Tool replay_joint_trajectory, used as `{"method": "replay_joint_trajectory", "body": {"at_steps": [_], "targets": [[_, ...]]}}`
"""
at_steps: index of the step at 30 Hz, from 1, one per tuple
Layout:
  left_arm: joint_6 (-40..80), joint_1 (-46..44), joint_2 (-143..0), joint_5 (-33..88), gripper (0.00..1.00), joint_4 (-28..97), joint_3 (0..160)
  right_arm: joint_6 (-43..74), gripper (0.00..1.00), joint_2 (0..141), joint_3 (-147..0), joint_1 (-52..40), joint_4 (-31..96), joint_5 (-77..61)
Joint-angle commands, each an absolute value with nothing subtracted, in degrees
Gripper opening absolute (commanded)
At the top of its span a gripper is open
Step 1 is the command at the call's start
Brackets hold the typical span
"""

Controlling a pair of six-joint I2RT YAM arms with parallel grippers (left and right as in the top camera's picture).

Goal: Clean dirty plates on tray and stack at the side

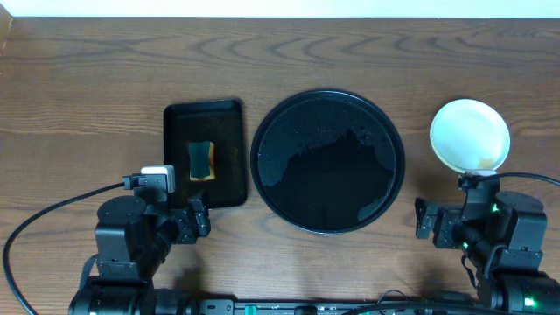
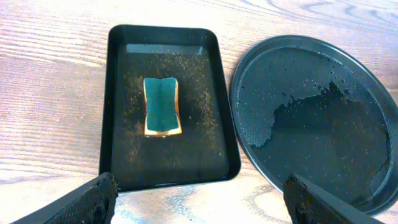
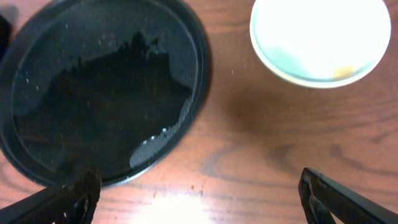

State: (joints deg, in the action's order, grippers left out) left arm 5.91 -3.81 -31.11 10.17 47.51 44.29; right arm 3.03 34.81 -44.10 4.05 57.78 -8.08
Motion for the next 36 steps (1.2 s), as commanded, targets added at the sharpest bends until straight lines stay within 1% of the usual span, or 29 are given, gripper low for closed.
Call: {"method": "replay_joint_trajectory", "body": {"at_steps": [1, 7, 12, 14, 18, 25, 26, 29, 32, 36], "targets": [[4.97, -3.68, -31.07, 10.50, 0.86, 47.46, 43.88, 3.77, 0.99, 34.76, -43.77, 4.10, 58.74, -7.94], [4.99, -3.68, -31.07, 10.50, 0.86, 47.46, 43.88, 3.79, 0.99, 34.68, -43.77, 3.97, 59.66, -7.94], [4.99, -3.68, -31.07, 10.50, 0.86, 47.46, 43.88, 3.73, 0.99, 30.76, -43.64, 2.48, 60.07, -7.70], [4.99, -3.68, -31.07, 10.50, 0.86, 47.46, 43.88, 3.70, 0.99, 28.73, -42.70, 2.48, 58.26, -7.75], [4.97, -3.68, -31.07, 10.50, 0.86, 47.46, 43.88, 3.73, 0.99, 22.65, -37.63, 2.04, 48.36, -8.38], [4.99, -3.68, -31.07, 10.50, 0.86, 47.46, 43.88, 3.49, 0.99, 8.75, -21.52, -3.62, 25.26, -8.51], [4.97, -3.68, -31.07, 10.50, 0.86, 47.46, 43.88, 2.33, 0.99, 6.55, -18.41, -4.91, 20.32, -8.40], [4.99, -3.68, -31.07, 10.50, 0.86, 47.46, 43.88, 2.02, 0.99, 3.60, -12.91, -5.61, 11.14, -8.36], [4.99, -3.68, -31.07, 10.50, 0.86, 47.46, 43.88, 2.02, 0.99, 1.93, -8.60, -5.61, 4.47, -7.35], [4.99, -3.68, -31.07, 10.50, 0.86, 47.46, 43.88, 2.00, 0.99, 0.47, -4.16, -5.61, -0.49, -4.43]]}}
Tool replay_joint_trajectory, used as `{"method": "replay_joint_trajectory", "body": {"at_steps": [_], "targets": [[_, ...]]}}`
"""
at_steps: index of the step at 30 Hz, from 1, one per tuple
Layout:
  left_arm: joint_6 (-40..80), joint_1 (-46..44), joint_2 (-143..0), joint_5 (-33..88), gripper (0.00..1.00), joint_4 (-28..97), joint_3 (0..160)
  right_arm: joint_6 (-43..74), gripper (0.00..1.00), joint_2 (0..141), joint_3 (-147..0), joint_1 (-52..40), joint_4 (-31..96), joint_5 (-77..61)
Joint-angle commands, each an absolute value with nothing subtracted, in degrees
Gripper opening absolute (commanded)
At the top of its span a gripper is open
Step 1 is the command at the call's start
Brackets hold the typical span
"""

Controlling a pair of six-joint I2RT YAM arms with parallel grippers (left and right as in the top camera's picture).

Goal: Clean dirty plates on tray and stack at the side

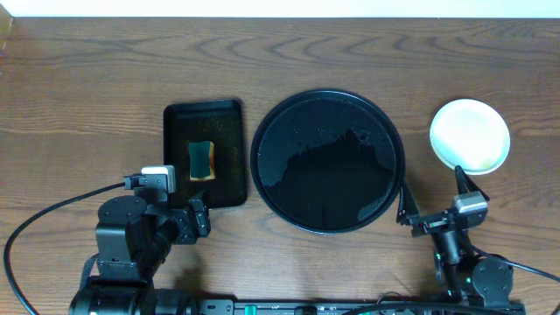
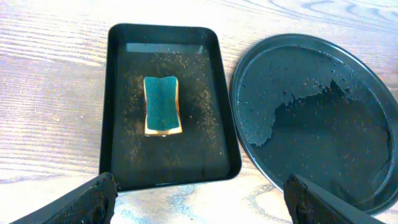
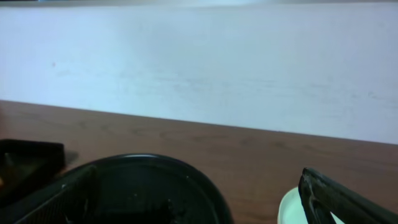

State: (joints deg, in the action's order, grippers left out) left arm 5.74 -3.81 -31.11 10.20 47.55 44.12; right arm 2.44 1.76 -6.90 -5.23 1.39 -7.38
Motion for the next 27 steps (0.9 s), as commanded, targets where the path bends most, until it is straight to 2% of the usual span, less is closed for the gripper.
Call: {"method": "replay_joint_trajectory", "body": {"at_steps": [1, 10, 27], "targets": [[4.99, -3.68, -31.07, 10.50, 0.86, 47.46, 43.88, 1.96, 0.99, 0.27, -3.18, -5.61, -1.15, -3.64], [4.99, -3.68, -31.07, 10.50, 0.86, 47.46, 43.88, -4.19, 0.99, 0.27, -0.32, -5.69, 4.10, -3.22], [4.99, -3.68, -31.07, 10.50, 0.86, 47.46, 43.88, -4.16, 0.99, 0.32, -0.32, -5.65, 4.05, -3.25]]}}
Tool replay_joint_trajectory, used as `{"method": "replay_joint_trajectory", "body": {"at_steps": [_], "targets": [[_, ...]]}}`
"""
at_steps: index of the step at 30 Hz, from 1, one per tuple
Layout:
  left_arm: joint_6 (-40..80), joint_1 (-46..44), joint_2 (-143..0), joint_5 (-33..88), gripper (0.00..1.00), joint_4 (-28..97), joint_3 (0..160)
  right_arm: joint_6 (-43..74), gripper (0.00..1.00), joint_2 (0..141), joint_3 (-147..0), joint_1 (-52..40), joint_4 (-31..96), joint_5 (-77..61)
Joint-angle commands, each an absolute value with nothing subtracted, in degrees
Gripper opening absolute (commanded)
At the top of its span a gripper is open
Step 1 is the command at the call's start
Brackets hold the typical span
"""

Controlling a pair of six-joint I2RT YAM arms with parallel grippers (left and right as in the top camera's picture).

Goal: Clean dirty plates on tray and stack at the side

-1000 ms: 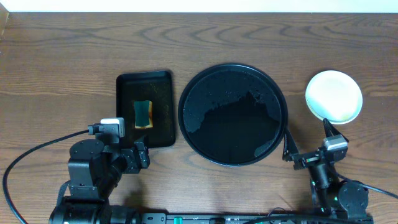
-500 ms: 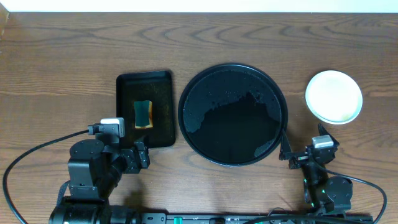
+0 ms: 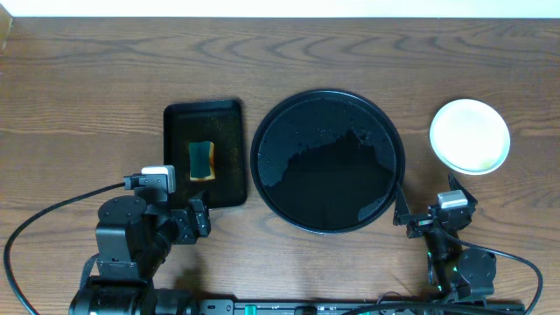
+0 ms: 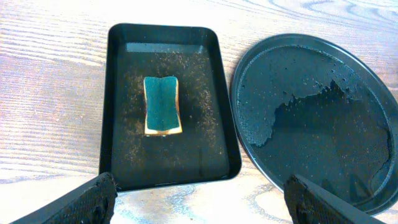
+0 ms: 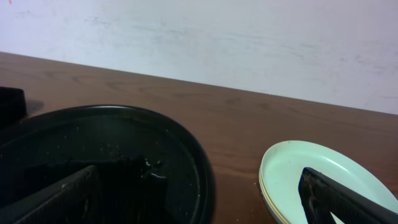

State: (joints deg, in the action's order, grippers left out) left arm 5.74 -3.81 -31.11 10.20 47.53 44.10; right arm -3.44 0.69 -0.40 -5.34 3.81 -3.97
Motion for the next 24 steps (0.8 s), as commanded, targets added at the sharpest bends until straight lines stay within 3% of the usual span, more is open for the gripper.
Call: {"method": "replay_joint_trajectory", "body": {"at_steps": [1, 17, 24], "targets": [[4.99, -3.68, -31.07, 10.50, 0.87, 47.46, 43.88, -4.14, 0.99, 0.32, -0.32, -5.65, 4.05, -3.22], [4.56, -3.36, -29.80, 8.73, 0.86, 47.46, 42.94, -4.14, 0.99, 0.32, -0.32, -5.65, 4.05, -3.22], [4.56, -1.06, -21.52, 8.49, 0.86, 43.27, 32.86, -4.14, 0.99, 0.32, -0.32, -5.65, 4.05, -3.22]]}}
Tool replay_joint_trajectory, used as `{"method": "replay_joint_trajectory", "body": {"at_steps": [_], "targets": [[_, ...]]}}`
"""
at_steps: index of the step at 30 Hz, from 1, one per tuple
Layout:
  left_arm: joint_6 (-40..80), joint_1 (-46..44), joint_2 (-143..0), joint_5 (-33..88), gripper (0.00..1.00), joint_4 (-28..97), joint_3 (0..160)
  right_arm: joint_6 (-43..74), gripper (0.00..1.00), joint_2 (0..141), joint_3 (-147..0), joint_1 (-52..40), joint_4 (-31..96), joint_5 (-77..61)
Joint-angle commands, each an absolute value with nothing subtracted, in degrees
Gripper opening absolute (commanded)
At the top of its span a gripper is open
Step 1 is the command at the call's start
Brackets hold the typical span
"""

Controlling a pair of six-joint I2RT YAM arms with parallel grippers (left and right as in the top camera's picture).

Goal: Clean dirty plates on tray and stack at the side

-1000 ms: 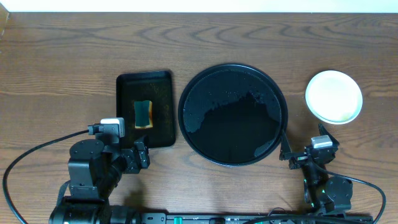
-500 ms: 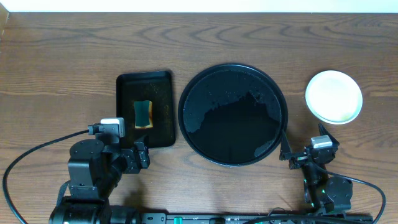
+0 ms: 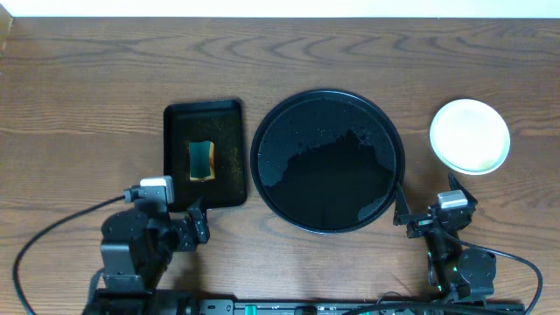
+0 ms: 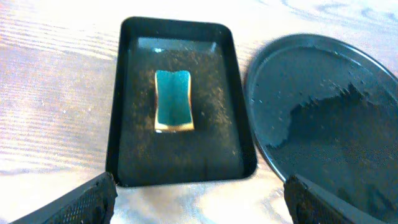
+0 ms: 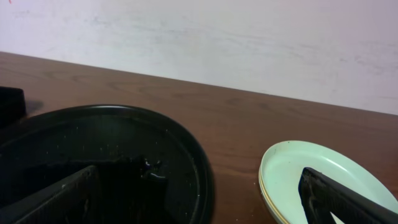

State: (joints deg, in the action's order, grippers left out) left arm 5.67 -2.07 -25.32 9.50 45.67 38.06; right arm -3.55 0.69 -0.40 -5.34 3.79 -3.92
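Observation:
A pale plate (image 3: 469, 135) sits at the far right of the table, with a second rim showing under it in the right wrist view (image 5: 311, 180). The round black tray (image 3: 328, 160) in the middle is wet and speckled. A green and yellow sponge (image 4: 172, 109) lies in the crumb-strewn rectangular black tray (image 3: 177, 122). My left gripper (image 4: 199, 208) stands open in front of that tray's near edge. At table level between the round tray and the plate, my right gripper (image 5: 199, 205) is open and holds nothing.
The wooden table's (image 3: 79, 79) front edge lies just behind both arm bases. A black cable (image 3: 52, 236) loops from the left arm across the front left. A white wall (image 5: 199, 37) runs along the far side.
My left arm has drawn back a little toward the front edge, so the sponge tray sits farther off in its wrist view. The right arm, plate and trays have not moved.
At first my right gripper hung open over the table just in front of the plate, looking down. Then the right arm was folded low near the front edge, looking level across the table, and stayed there. The left arm held still until its small retreat now.

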Motion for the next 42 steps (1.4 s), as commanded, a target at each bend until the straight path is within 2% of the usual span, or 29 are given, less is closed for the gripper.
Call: {"method": "replay_joint_trajectory", "body": {"at_steps": [1, 18, 21, 25, 42], "targets": [[4.73, -0.56, -18.59, 8.54, 0.86, 39.77, 28.71, -4.14, 0.99, 0.32, -0.32, -5.65, 4.05, -3.22], [3.01, -0.05, -0.05, 8.34, 0.86, -3.44, 0.19, -4.14, 0.99, 0.32, -0.32, -5.65, 4.05, -3.22], [-0.43, -0.05, -0.08, 8.34, 0.87, -4.05, 0.23, -4.14, 0.99, 0.32, -0.32, -5.65, 4.05, -3.25], [0.03, -0.05, -0.16, 8.43, 0.87, 3.38, 0.23, -4.14, 0.99, 0.32, -0.32, -5.65, 4.05, -3.22], [0.01, -0.05, -0.23, 8.34, 0.87, 3.33, 0.25, -4.14, 0.99, 0.32, -0.32, -5.65, 4.05, -3.22]]}}
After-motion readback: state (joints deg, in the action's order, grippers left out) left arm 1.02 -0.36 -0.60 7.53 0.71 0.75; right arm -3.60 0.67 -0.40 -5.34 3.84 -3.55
